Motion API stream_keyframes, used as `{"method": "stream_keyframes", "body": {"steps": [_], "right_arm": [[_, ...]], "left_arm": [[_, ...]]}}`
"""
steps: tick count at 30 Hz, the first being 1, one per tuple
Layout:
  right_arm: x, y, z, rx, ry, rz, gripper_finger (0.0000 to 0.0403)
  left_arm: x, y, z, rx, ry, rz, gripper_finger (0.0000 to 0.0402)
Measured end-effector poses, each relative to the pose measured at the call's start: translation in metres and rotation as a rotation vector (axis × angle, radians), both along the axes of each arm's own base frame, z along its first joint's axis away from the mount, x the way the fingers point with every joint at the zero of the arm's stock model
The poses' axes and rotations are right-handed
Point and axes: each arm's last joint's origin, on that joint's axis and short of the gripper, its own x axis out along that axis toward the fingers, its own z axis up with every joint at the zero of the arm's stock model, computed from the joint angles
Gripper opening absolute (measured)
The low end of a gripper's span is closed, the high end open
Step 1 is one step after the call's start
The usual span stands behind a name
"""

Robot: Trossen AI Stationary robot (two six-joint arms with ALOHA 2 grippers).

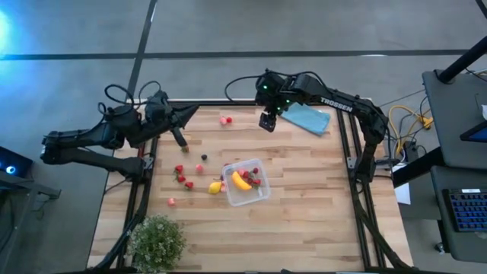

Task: Pick and placing Produce into tupperware
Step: Put the pink peach into the transparent bin

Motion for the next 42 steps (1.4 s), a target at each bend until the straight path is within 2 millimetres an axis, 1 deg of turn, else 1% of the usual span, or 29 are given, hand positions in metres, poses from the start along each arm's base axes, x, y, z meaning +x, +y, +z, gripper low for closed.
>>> {"method": "stream_keyframes", "body": {"steps": [2, 5, 8, 12, 16, 19, 22, 26, 29, 32, 35, 39, 42], "right_arm": [[-0.003, 0.001, 0.0, 0.01, 0.022, 0.0, 0.0228], [-0.007, 0.003, 0.002, 0.02, 0.044, 0.001, 0.0228], [-0.011, 0.005, 0.004, 0.026, 0.056, 0.0, 0.0228], [-0.016, 0.008, 0.006, 0.044, 0.083, 0.002, 0.0228], [-0.021, 0.014, 0.004, 0.075, 0.143, 0.013, 0.0228], [-0.022, 0.024, 0.002, 0.095, 0.197, 0.044, 0.0228], [-0.022, 0.036, -0.002, 0.101, 0.222, 0.088, 0.0228], [-0.027, 0.057, -0.01, 0.121, 0.241, 0.153, 0.0228], [-0.034, 0.071, -0.015, 0.104, 0.17, 0.164, 0.0228], [-0.048, 0.079, -0.008, 0.088, 0.038, 0.114, 0.0228], [-0.072, 0.086, 0.008, 0.069, -0.123, 0.028, 0.0228], [-0.112, 0.094, 0.035, -0.012, -0.391, -0.133, 0.0228], [-0.139, 0.099, 0.048, -0.049, -0.567, -0.224, 0.0228]], "left_arm": [[0.001, 0.0, -0.001, 0.012, 0.056, -0.011, 0.0], [-0.001, 0.003, -0.01, -0.016, 0.255, 0.008, 0.0], [-0.006, 0.007, -0.022, -0.101, 0.491, 0.029, 0.0], [-0.007, 0.006, -0.034, -0.248, 0.707, -0.087, 0.0], [-0.006, 0.004, -0.05, -0.384, 0.88, -0.168, 0.0], [-0.005, 0.0, -0.062, -0.464, 0.999, -0.253, 0.0], [-0.004, -0.001, -0.075, -0.529, 1.117, -0.286, 0.0], [-0.001, -0.003, -0.091, -0.583, 1.191, -0.34, 0.0], [-0.001, -0.003, -0.097, -0.57, 1.213, -0.354, 0.0], [-0.002, -0.003, -0.097, -0.559, 1.185, -0.36, 0.0], [-0.007, -0.004, -0.097, -0.553, 1.165, -0.363, 0.0], [-0.011, -0.004, -0.106, -0.572, 1.187, -0.361, 0.0], [-0.013, -0.005, -0.113, -0.595, 1.206, -0.38, 0.0]]}}
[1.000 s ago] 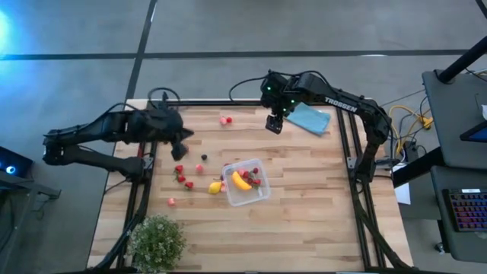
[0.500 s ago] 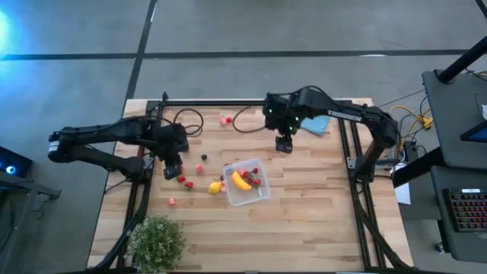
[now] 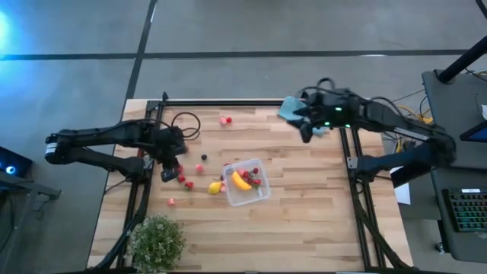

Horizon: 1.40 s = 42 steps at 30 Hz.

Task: Pick and placing Produce into tupperware
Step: Put the pink peach into the transparent bin

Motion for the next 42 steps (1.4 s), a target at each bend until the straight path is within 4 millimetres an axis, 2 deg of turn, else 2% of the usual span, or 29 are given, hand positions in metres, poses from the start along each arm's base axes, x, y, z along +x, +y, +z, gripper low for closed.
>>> {"method": "stream_keyframes", "body": {"steps": [6, 10, 14, 20, 25, 33, 36, 42], "right_arm": [[-0.041, 0.005, -0.002, -0.06, -0.071, -0.225, 0.0228], [-0.054, 0.008, -0.004, -0.044, -0.153, -0.271, 0.0228], [-0.052, 0.007, -0.009, -0.061, -0.192, -0.267, 0.0228], [-0.048, 0.004, 0.0, -0.125, -0.269, -0.325, 0.0228], [-0.048, -0.001, 0.015, -0.187, -0.286, -0.366, 0.0228], [-0.049, -0.012, 0.033, -0.303, -0.246, -0.374, 0.0228], [-0.052, -0.016, 0.033, -0.302, -0.219, -0.356, 0.0228], [-0.057, -0.024, 0.032, -0.3, -0.191, -0.375, 0.0228]], "left_arm": [[-0.007, -0.009, -0.025, -0.124, 0.074, -0.048, 0.0], [-0.014, -0.017, -0.036, -0.162, 0.101, -0.087, 0.0], [-0.017, -0.023, -0.048, -0.164, 0.099, -0.1, 0.0], [-0.02, -0.032, -0.061, -0.082, 0.135, -0.116, 0.001], [-0.013, -0.039, -0.059, -0.091, 0.073, -0.093, 0.0059], [-0.001, -0.048, -0.064, -0.201, 0.107, 0.167, 0.0156], [0.008, -0.057, -0.069, -0.219, 0.1, 0.168, 0.0171], [0.012, -0.086, -0.086, -0.203, 0.244, 0.152, 0.0176]]}}
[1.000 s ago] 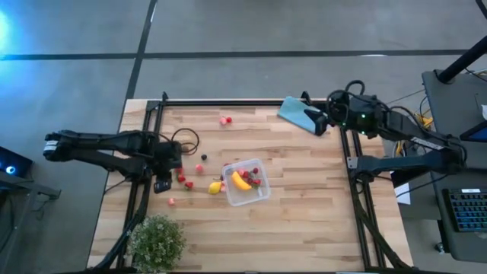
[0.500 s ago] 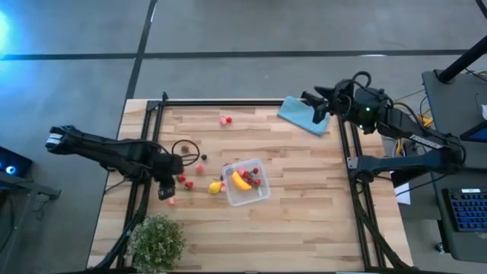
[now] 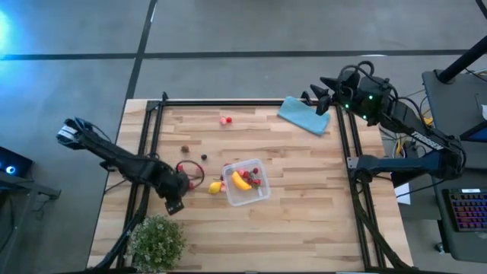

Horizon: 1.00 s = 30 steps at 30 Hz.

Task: Pick and placing Produce into tupperware
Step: Put the pink peach into the transparent bin

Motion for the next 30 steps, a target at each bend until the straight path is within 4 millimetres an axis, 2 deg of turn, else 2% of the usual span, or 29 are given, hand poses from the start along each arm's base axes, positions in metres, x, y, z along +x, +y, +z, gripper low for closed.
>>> {"method": "stream_keyframes", "body": {"steps": [4, 11, 30], "right_arm": [[-0.002, -0.003, 0.0, -0.001, 0.005, 0.011, 0.0228], [-0.004, -0.008, -0.001, -0.013, 0.022, 0.002, 0.0228], [-0.006, -0.01, -0.006, -0.007, 0.086, 0.005, 0.0228]], "left_arm": [[0.003, -0.01, -0.003, 0.042, 0.031, 0.047, 0.0176], [0.003, -0.016, -0.016, 0.125, 0.067, 0.028, 0.0176], [0.008, -0.025, -0.047, 0.141, 0.264, 0.044, 0.0176]]}}
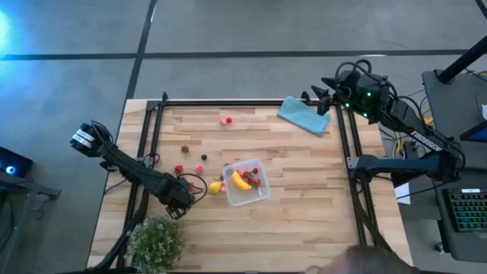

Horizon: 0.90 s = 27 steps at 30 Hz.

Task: Pick and placing Produce into tupperware
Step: Put the pink peach into the transparent bin

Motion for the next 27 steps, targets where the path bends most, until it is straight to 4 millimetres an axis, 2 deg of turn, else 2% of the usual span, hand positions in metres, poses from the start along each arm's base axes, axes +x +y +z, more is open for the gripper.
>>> {"method": "stream_keyframes", "body": {"steps": [9, 16, 21, 27], "right_arm": [[-0.005, -0.008, 0.0, 0.004, -0.005, -0.057, 0.0228], [-0.005, -0.016, -0.002, 0.003, 0.011, -0.093, 0.0228], [-0.004, -0.019, -0.003, -0.005, 0.038, -0.095, 0.0228], [-0.003, -0.019, -0.005, -0.004, 0.053, -0.092, 0.0228]], "left_arm": [[-0.005, 0.004, 0.006, -0.076, 0.008, 0.039, 0.0176], [-0.007, 0.018, 0.028, -0.162, -0.102, 0.106, 0.0176], [-0.018, 0.022, 0.025, -0.183, -0.12, 0.104, 0.0176], [-0.025, 0.022, 0.02, -0.275, -0.037, 0.165, 0.0176]]}}
